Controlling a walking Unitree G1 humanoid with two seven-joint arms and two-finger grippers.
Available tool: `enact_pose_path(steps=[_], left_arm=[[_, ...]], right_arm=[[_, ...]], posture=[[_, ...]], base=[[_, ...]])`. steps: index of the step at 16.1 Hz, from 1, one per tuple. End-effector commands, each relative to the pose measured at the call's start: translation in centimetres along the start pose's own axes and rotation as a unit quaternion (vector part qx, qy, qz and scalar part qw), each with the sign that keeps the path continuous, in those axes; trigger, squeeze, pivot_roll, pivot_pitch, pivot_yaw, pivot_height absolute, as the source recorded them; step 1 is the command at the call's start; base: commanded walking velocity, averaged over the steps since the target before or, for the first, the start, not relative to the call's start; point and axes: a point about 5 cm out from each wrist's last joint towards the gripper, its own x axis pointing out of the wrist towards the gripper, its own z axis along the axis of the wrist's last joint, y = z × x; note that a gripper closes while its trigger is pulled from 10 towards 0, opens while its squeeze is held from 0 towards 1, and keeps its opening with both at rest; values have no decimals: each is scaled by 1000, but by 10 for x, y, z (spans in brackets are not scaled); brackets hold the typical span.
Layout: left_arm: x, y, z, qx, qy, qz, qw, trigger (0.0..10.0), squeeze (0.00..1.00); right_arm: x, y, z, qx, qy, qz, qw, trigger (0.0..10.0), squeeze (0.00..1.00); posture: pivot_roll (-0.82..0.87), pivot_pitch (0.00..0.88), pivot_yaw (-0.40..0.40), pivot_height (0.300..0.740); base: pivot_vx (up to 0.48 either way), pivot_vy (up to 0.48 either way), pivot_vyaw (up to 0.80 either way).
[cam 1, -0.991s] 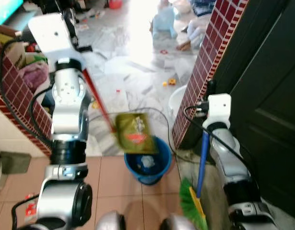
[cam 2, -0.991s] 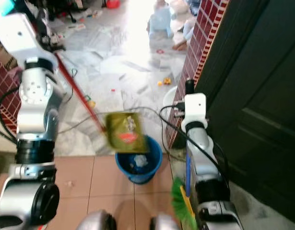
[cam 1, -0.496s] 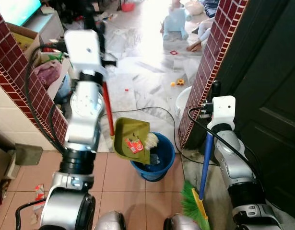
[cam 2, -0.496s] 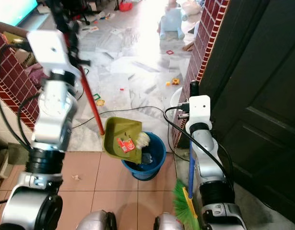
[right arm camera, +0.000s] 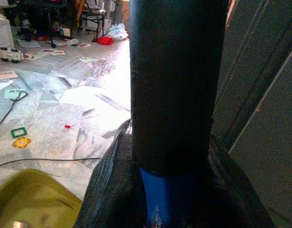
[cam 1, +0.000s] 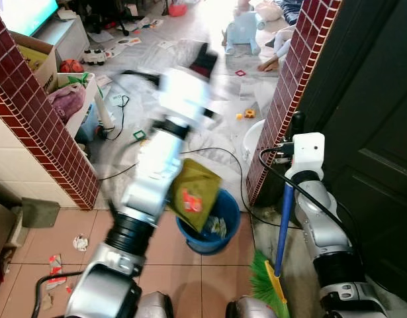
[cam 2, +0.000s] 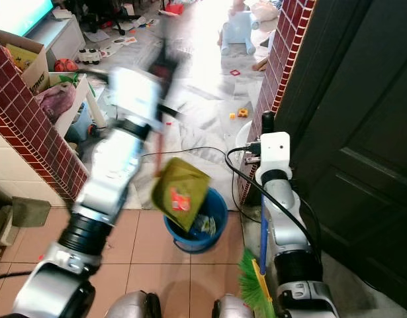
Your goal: Sweep floor
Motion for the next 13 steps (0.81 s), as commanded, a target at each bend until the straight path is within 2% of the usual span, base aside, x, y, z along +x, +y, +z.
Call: enact_pose_path(steps=[1, 2, 4, 5, 7, 9, 11, 12, 13], left_arm=[[-1, -18, 3, -12, -7, -71, 997, 10000, 0], [-7, -41, 4, -38, 0, -159, 987, 10000, 0], [-16, -62, 10, -34, -9, -242, 970, 10000, 0], [-17, -69, 14, -39, -14, -252, 967, 10000, 0], [-17, -72, 15, -43, -17, -254, 966, 10000, 0], [-17, -68, 17, -44, -15, -252, 967, 10000, 0], [-10, -49, 18, -50, -5, -205, 977, 10000, 0], [-5, -32, 20, -37, -6, -167, 985, 10000, 0], [-2, -23, 23, -30, -8, -149, 988, 10000, 0]], right_arm=[[3, 1, 10, 6, -24, -3, 1000, 10000, 0], [3, 1, 11, 5, -25, -1, 1000, 10000, 0], [4, 0, 11, 3, -25, -1, 1000, 10000, 0], [4, -2, 11, 2, -25, -2, 1000, 10000, 0], [6, -2, 12, 1, -25, -1, 1000, 10000, 0], [6, 1, 13, 2, -27, 2, 1000, 10000, 0], [6, 1, 12, 2, -27, 3, 1000, 10000, 0], [6, 1, 12, 2, -28, 2, 1000, 10000, 0], [6, 1, 12, 2, -28, 2, 1000, 10000, 0]], posture=[[-82, 88, 31, 740], [-84, 88, 31, 740], [-85, 89, 27, 740], [-85, 89, 27, 740], [-87, 87, 23, 740], [-87, 85, 21, 740], [-86, 82, 22, 740], [-87, 81, 22, 740], [-87, 81, 22, 740]], base=[[0, 0, 0], [0, 0, 0], [0, 0, 0], [0, 0, 0], [0, 0, 0], [0, 0, 0], [0, 0, 0], [0, 0, 0], [0, 0, 0]])
